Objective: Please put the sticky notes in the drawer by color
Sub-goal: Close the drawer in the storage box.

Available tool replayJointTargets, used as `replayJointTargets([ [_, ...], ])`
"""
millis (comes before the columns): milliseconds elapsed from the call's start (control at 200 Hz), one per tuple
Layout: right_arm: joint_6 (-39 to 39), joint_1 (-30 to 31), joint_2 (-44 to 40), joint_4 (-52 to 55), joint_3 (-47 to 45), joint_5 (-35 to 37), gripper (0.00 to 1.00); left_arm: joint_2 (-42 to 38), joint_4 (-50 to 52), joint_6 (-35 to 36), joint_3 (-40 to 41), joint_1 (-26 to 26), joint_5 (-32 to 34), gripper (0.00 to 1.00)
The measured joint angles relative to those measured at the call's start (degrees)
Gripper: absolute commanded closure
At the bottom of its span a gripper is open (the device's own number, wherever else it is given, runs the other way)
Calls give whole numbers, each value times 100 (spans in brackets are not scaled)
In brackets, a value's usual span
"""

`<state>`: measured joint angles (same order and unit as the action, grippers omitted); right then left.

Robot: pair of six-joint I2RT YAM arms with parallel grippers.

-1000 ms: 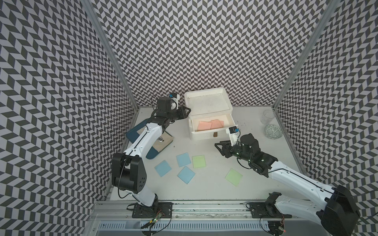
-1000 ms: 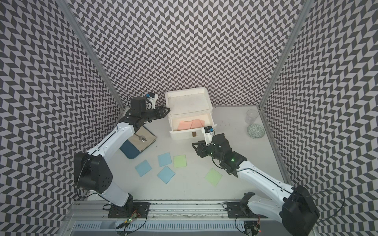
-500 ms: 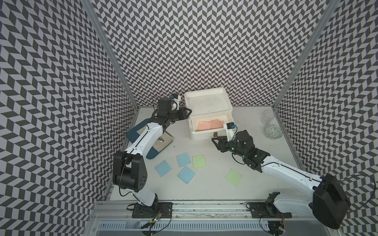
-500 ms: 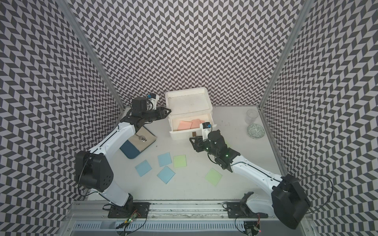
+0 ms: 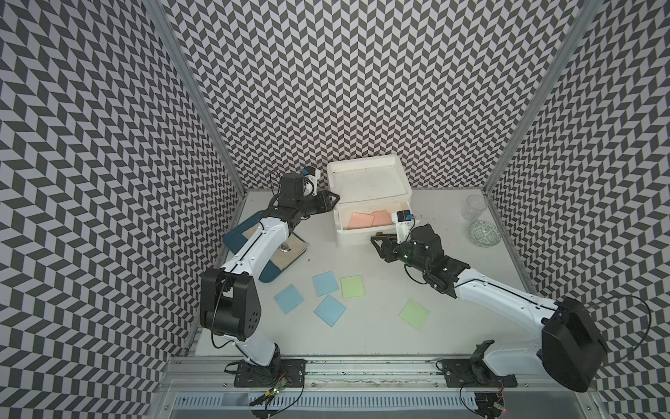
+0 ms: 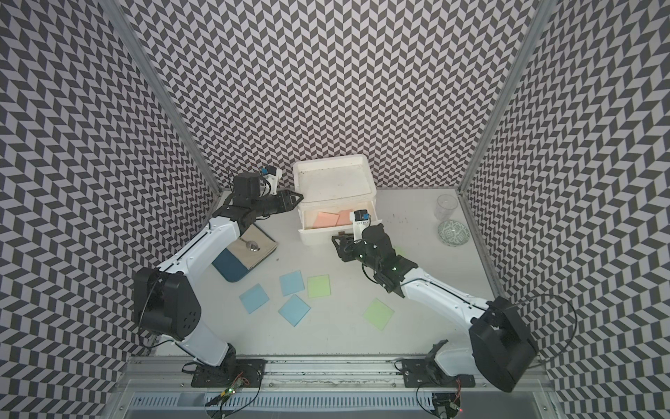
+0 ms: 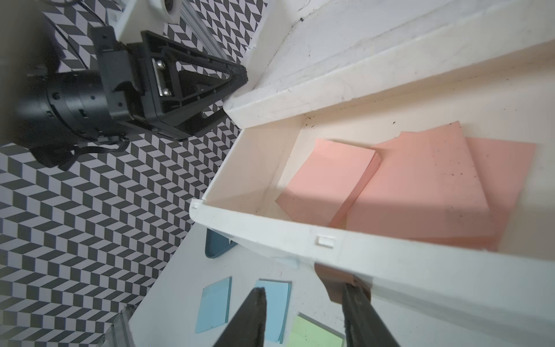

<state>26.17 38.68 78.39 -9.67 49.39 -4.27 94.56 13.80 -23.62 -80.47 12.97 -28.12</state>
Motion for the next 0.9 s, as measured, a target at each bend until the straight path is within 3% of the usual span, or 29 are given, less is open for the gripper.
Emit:
replayJointTargets([
  [901, -304, -223, 931, -516, 879, 317, 55, 17, 0, 0, 92, 0, -216, 57],
])
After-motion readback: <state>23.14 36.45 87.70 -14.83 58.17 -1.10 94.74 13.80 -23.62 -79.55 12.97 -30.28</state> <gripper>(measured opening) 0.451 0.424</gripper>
